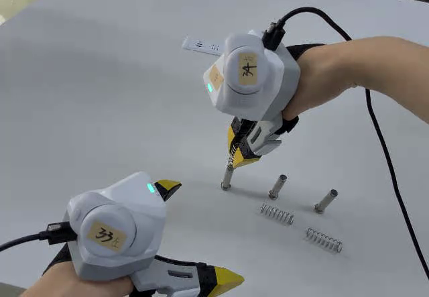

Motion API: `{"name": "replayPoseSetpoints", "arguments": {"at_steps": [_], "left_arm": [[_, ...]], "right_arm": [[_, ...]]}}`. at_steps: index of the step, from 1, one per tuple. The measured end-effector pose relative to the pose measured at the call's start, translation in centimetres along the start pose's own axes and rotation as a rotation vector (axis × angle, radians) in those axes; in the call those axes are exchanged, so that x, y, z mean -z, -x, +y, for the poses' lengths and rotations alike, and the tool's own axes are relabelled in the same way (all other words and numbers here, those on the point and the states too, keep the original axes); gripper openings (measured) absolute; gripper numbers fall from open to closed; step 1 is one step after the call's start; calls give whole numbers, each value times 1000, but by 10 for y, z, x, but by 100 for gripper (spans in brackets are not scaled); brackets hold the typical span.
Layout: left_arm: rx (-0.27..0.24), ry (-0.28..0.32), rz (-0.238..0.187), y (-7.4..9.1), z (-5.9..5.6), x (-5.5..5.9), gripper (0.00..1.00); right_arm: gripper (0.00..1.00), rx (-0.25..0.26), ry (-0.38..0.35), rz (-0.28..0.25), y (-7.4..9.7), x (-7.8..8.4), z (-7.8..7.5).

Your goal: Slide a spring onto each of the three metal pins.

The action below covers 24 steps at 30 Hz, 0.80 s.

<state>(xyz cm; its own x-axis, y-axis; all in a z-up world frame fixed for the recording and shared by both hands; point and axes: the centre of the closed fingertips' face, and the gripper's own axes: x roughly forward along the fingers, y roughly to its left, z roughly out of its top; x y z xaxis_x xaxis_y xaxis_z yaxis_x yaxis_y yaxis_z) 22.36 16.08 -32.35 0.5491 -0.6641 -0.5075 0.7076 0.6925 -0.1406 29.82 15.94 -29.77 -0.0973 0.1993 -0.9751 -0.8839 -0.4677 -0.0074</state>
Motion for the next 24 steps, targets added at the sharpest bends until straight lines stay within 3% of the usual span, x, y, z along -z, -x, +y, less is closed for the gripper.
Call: {"name": "replayPoseSetpoints", "arguments": {"at_steps": [24], "left_arm": [[3,22,2,0,0,4,94]], "right_arm": [[7,-12,23,25,-12,3,1]]}}
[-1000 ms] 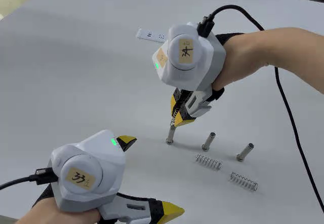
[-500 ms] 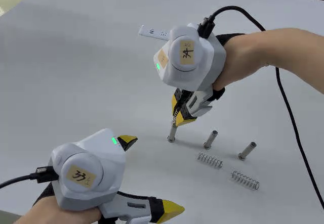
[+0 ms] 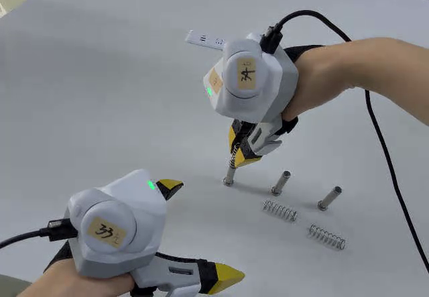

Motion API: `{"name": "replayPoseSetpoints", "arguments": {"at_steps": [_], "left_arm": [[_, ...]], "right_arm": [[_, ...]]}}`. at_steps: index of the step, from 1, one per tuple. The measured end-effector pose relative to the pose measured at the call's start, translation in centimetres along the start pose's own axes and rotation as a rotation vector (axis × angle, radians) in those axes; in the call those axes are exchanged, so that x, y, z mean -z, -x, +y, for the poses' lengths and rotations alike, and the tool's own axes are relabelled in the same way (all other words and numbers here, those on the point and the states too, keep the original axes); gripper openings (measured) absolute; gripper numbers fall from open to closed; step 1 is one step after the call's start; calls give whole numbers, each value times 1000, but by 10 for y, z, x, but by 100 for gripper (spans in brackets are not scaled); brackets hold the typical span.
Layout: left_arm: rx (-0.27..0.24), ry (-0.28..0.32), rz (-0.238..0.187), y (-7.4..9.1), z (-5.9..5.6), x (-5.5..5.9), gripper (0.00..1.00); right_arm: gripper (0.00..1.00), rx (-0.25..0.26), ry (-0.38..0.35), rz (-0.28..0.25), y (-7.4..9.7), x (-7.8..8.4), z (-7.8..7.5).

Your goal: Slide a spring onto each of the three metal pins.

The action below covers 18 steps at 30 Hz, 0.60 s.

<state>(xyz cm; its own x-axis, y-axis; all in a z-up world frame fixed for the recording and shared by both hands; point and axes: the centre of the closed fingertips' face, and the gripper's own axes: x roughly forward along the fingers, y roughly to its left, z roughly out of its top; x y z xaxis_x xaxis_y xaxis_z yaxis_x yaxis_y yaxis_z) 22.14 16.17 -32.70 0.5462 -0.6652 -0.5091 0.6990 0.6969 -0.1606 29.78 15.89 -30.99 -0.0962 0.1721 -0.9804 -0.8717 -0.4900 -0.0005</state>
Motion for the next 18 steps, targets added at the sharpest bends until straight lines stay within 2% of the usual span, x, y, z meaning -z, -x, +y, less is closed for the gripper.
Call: {"name": "replayPoseSetpoints", "arguments": {"at_steps": [18], "left_arm": [[-11,20,2,3,5,3,93]], "right_arm": [[8,-24,21,32,-29,5,0]]}}
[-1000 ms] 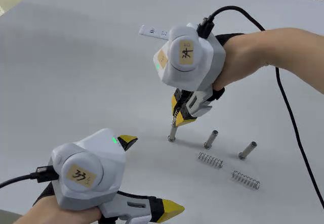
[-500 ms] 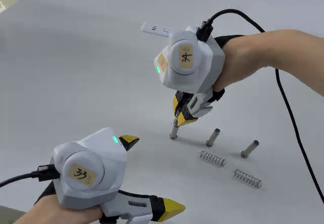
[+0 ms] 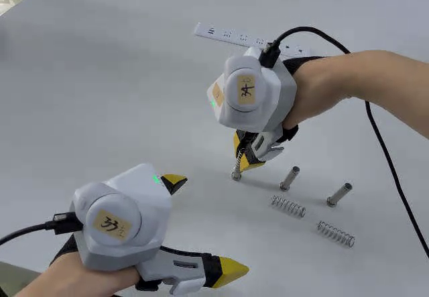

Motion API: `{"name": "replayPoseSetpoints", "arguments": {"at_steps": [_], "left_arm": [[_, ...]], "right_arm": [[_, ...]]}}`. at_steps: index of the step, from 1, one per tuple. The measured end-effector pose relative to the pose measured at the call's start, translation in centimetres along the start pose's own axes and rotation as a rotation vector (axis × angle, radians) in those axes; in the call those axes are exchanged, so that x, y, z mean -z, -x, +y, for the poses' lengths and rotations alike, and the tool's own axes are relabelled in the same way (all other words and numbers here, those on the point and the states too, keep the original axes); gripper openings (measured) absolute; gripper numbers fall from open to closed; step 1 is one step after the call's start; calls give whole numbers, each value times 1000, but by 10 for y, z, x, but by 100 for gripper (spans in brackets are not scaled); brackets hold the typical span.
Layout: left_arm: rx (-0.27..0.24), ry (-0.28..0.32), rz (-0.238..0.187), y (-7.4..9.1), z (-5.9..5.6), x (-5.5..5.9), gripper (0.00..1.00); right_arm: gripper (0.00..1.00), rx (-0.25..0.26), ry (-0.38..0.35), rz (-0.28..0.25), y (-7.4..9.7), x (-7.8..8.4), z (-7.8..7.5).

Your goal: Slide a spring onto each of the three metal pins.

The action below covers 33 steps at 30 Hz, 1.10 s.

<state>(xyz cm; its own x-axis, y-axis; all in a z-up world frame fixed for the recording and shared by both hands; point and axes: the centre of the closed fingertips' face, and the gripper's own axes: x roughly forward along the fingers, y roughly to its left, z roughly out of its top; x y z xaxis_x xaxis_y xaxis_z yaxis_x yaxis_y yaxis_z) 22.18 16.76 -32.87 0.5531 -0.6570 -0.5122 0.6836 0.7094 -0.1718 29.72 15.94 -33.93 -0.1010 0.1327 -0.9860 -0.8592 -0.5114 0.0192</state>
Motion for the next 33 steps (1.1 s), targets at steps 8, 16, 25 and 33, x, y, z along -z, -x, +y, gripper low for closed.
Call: {"name": "replayPoseSetpoints", "arguments": {"at_steps": [8,16,25,33], "left_arm": [[-1,8,0,0,1,1,93],[-4,13,-1,0,1,1,93],[-5,22,0,0,3,3,92],[-5,19,-6,1,3,2,92]], "right_arm": [[8,-11,-7,0,-7,1,-1],[8,-11,-9,5,-14,4,-1],[8,-11,-15,2,-17,5,-1],[13,-16,-44,-7,-20,5,-1]]}}
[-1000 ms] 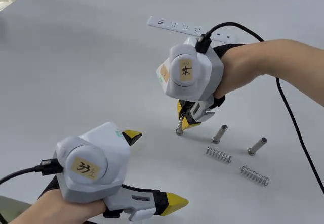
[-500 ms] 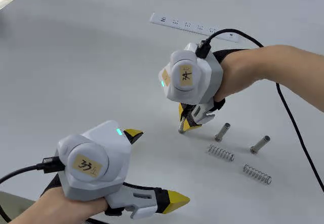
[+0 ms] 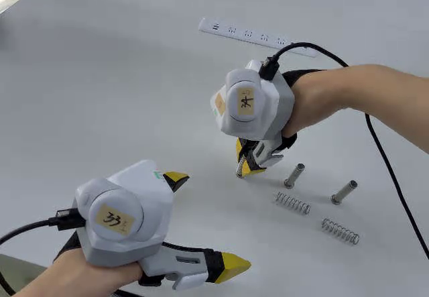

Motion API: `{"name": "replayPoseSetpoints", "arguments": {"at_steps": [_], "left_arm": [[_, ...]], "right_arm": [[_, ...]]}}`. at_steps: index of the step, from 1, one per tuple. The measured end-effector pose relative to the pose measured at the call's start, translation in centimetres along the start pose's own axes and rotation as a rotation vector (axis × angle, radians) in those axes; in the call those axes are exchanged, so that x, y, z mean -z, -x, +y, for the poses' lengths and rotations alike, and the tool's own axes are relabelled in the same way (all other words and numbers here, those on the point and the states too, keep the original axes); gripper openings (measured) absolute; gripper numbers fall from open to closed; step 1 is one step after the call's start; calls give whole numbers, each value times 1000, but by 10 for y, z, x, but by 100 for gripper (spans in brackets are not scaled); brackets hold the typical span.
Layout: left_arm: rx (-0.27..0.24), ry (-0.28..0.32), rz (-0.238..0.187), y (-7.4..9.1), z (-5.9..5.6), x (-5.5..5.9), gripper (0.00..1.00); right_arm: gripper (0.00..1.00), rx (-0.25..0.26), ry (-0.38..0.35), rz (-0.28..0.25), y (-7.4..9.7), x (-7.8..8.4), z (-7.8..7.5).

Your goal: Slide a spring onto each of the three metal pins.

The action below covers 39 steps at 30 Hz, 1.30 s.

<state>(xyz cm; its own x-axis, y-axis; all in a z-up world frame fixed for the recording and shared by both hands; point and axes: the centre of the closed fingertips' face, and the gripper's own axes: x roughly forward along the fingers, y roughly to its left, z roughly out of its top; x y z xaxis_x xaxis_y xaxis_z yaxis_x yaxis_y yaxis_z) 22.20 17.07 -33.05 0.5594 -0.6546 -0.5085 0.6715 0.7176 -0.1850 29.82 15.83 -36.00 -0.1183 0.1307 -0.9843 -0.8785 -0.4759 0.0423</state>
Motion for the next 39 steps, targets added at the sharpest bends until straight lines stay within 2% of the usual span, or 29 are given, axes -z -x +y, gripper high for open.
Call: {"name": "replayPoseSetpoints", "arguments": {"at_steps": [4,7,10,14,21,27,35,39], "left_arm": [[-2,-1,-3,1,0,-1,92],[-2,-5,-4,1,1,-2,92],[-2,-7,-10,1,0,-5,93],[0,-13,-12,1,0,-7,93],[0,-28,-22,1,-1,-13,92],[-3,-40,-26,1,-1,-17,92],[-11,-60,-39,2,1,-24,92],[-9,-69,-40,2,0,-26,91]], "right_arm": [[24,5,-17,-13,-1,0,0],[36,11,-28,-19,-1,2,1],[46,28,-30,-44,1,1,1],[71,58,-58,-101,3,-2,-1],[100,95,-115,-164,7,-1,0],[99,102,-155,-193,8,4,6],[99,169,-229,-293,17,5,4],[99,205,-296,-364,22,7,4]]}}
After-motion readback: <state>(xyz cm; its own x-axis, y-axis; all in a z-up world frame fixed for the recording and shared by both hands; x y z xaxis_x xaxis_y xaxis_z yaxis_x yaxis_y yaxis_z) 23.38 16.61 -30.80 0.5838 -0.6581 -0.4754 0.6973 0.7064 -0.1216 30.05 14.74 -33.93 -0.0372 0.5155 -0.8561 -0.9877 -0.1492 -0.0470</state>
